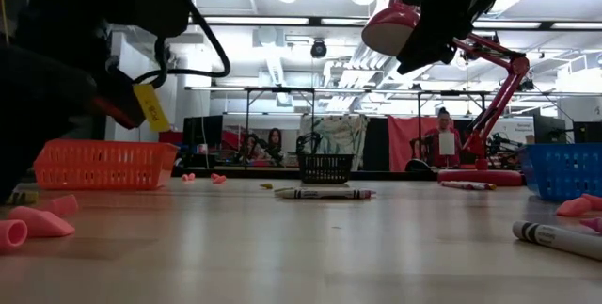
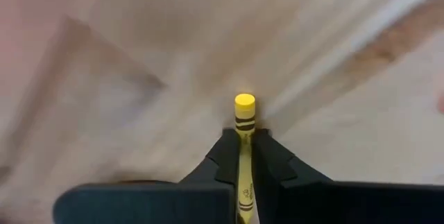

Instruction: Sort crayons

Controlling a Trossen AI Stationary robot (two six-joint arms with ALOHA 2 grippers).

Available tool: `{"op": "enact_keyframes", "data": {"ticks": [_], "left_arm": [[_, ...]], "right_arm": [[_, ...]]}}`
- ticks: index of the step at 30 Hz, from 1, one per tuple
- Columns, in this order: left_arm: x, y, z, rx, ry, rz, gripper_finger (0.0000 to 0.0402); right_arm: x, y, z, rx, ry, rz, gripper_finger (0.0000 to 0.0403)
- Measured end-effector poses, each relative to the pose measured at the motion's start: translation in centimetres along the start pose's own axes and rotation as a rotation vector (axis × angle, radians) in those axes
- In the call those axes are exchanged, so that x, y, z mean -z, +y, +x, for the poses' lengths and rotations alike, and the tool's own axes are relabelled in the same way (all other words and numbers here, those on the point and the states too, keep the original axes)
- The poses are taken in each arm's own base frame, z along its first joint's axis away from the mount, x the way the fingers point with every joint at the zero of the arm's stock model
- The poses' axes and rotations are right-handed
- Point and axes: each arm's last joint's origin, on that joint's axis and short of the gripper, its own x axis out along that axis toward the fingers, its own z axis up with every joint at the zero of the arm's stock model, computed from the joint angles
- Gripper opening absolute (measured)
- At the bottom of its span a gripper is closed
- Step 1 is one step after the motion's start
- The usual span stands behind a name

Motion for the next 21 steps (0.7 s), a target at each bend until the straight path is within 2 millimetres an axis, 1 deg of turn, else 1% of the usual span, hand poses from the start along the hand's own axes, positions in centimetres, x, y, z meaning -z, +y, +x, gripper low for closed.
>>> {"op": "enact_keyframes", "data": {"ticks": [3,7,10,13,15,18,21], "left_arm": [[-0.3,0.6,-1.8,0.05,-0.076,0.016,0.0003],[-0.7,1.9,-5.2,0.159,-0.207,0.035,0.0002],[-1.2,3.1,-8.0,0.266,-0.358,0.036,0.0001],[-1.8,4.2,-11.1,0.381,-0.574,0.059,0.0001],[-2.3,4.8,-13.2,0.437,-0.755,0.094,0.0001],[-3.3,5.6,-15.8,0.467,-1.017,0.156,0.0001],[-4.5,6.1,-17.9,0.478,-1.225,0.213,0.0001]], "right_arm": [[0.0,0.0,0.0,0.0,-0.001,0.0,0.0174],[-0.2,0.0,0.0,-0.005,-0.02,0.001,0.0174],[-0.7,0.2,0.0,-0.018,-0.072,0.02,0.0174],[-1.5,0.4,-0.1,-0.054,-0.154,0.049,0.0174],[-2.1,0.5,-0.2,-0.079,-0.213,0.067,0.0174],[-3.0,0.9,-0.5,-0.149,-0.297,0.09,0.0174],[-3.7,1.1,-0.8,-0.213,-0.367,0.109,0.0174]]}}
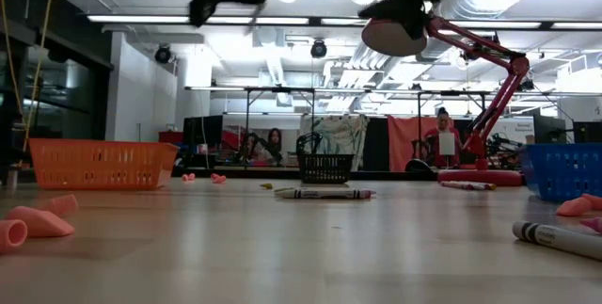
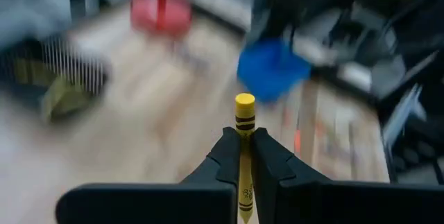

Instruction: Sort crayons

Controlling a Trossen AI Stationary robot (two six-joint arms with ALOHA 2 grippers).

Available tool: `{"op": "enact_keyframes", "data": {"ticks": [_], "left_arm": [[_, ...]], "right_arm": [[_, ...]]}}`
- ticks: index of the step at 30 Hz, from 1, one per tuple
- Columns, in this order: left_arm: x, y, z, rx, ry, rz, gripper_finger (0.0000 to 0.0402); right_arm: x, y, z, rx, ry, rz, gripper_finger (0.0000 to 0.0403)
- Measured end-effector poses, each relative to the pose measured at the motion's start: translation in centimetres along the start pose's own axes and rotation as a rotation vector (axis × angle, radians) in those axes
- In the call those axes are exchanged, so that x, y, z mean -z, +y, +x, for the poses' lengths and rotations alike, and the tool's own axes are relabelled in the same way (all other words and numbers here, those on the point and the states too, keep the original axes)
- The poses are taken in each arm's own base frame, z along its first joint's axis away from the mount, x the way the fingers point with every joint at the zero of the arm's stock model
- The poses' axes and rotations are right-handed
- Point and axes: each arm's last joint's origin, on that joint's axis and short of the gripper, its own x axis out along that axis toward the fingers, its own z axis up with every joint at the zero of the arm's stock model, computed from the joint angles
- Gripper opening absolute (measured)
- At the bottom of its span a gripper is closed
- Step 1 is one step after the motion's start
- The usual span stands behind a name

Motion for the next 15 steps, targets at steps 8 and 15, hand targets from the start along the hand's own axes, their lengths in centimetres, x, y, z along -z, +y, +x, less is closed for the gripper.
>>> {"op": "enact_keyframes", "data": {"ticks": [8,15], "left_arm": [[-2.2,0.8,1.6,0.045,-0.183,0.105,0.0001],[-1.7,1.2,2.5,0.044,-0.145,0.122,0.0001]], "right_arm": [[-1.0,0.6,-0.1,-0.086,-0.092,0.037,0.0174],[-1.0,0.6,-0.1,-0.086,-0.092,0.036,0.0174]]}}
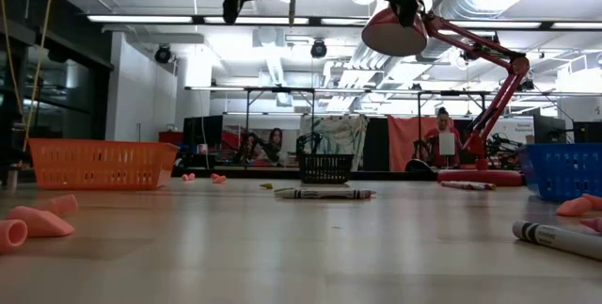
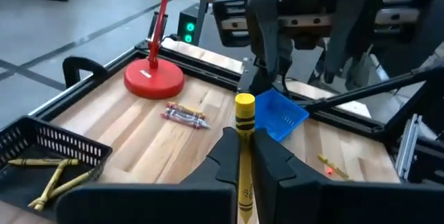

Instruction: Sort crayons

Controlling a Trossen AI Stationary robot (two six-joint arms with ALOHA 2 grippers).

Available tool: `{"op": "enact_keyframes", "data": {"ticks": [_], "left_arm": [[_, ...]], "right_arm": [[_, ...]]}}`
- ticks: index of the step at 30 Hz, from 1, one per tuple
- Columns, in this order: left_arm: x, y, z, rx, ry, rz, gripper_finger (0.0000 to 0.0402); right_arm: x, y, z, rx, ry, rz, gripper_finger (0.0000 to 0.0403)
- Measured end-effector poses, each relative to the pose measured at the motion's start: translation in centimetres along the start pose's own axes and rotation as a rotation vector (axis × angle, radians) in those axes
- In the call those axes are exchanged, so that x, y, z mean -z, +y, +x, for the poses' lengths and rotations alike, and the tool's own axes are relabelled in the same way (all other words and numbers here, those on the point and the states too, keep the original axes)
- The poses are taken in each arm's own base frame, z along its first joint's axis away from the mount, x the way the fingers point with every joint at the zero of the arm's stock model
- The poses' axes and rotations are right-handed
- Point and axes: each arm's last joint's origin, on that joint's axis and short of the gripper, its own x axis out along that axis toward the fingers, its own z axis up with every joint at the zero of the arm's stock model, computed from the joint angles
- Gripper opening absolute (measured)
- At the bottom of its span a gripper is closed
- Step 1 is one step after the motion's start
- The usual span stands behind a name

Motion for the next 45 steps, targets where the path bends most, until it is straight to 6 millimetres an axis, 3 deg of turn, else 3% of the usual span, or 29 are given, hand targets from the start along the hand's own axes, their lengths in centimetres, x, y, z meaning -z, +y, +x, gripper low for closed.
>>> {"op": "enact_keyframes", "data": {"ticks": [6,15,22,29,36,41,45], "left_arm": [[0.3,2.0,2.7,-0.155,-0.077,0.093,0.0001],[3.5,9.7,9.8,-0.357,-0.053,0.196,0.0001],[4.7,14.0,13.3,-0.449,0.008,0.172,0.0017],[4.2,14.4,14.0,-0.457,-0.004,0.165,0.0048],[4.0,14.3,13.9,-0.424,0.002,0.168,0.0105],[2.1,13.5,12.2,-0.422,0.005,0.154,0.0147],[-0.7,12.2,9.0,-0.391,0.009,0.124,0.0168]], "right_arm": [[-0.2,-0.1,0.0,0.025,-0.024,-0.002,0.0174],[-0.7,-0.2,-0.1,0.111,-0.112,-0.002,0.0174],[-0.8,-0.1,-0.1,0.125,-0.133,0.0,0.0174],[-0.8,-0.1,-0.1,0.119,-0.132,0.023,0.0174],[-0.8,-0.1,-0.1,0.12,-0.132,0.014,0.0174],[-0.8,-0.1,-0.1,0.121,-0.131,0.007,0.0174],[-0.8,-0.1,-0.1,0.122,-0.13,-0.012,0.0174]]}}
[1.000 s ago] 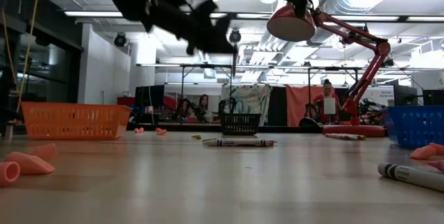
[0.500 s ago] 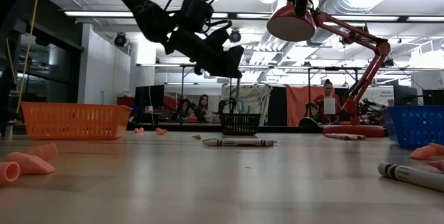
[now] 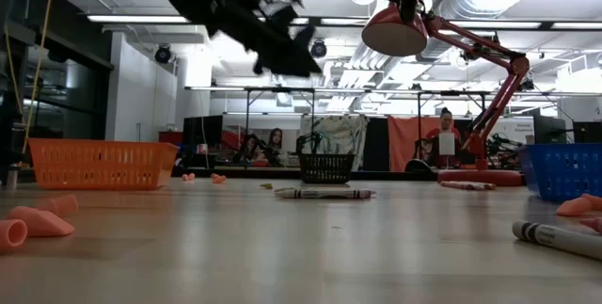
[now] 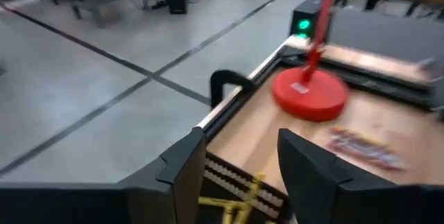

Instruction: Sort crayons

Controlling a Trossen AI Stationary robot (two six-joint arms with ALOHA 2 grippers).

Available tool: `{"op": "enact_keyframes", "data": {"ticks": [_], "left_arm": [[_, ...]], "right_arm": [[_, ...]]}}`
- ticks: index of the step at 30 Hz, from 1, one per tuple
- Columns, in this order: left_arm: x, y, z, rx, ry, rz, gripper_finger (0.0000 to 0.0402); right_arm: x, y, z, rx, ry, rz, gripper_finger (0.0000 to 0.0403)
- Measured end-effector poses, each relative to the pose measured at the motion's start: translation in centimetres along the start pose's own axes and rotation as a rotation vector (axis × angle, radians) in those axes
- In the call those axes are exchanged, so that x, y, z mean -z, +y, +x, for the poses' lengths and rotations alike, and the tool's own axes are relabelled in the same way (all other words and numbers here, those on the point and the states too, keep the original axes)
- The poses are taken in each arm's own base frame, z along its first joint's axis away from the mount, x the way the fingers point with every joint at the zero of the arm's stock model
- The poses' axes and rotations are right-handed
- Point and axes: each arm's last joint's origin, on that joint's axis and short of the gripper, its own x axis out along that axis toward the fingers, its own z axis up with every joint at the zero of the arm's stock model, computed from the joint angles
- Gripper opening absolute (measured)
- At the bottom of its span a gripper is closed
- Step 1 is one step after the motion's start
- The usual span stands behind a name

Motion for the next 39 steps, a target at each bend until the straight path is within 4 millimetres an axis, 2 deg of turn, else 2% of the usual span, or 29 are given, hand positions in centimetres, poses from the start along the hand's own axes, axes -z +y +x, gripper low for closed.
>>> {"op": "enact_keyframes", "data": {"ticks": [4,8,11,16,20,27,30,32,35,39], "left_arm": [[-2.4,0.3,-4.3,0.123,0.042,-0.066,0.0174],[-3.9,-0.4,-8.6,0.308,0.014,-0.128,0.0172],[-3.7,-1.7,-11.3,0.396,-0.046,-0.149,0.0169],[-1.3,-4.2,-14.3,0.471,-0.154,-0.212,0.0166],[0.5,-5.3,-15.1,0.437,-0.176,-0.228,0.0166],[0.5,-5.6,-15.1,0.412,-0.19,-0.233,0.0166],[0.5,-5.5,-15.1,0.408,-0.19,-0.234,0.0166],[0.5,-5.5,-15.1,0.408,-0.19,-0.234,0.0166],[0.5,-5.5,-15.1,0.408,-0.189,-0.233,0.0166],[0.5,-5.3,-15.0,0.399,-0.191,-0.227,0.0166]], "right_arm": [[0.0,-0.1,0.0,0.006,-0.002,-0.002,0.0174],[-0.1,-0.1,0.0,0.008,-0.003,-0.018,0.0174],[-0.1,-0.2,0.0,0.009,-0.003,-0.033,0.0174],[-0.1,-0.1,0.0,0.009,-0.003,-0.04,0.0174],[-0.1,-0.1,0.0,0.009,-0.003,-0.043,0.0174],[0.0,0.0,0.0,-0.032,0.016,-0.033,0.0174],[0.4,0.2,0.0,-0.101,0.077,0.084,0.0174],[1.2,0.7,-0.2,-0.184,0.201,0.213,0.0174],[3.7,1.9,-1.0,-0.258,0.519,0.41,0.0174],[7.8,4.5,-3.6,-0.076,0.92,0.608,0.0174]]}}
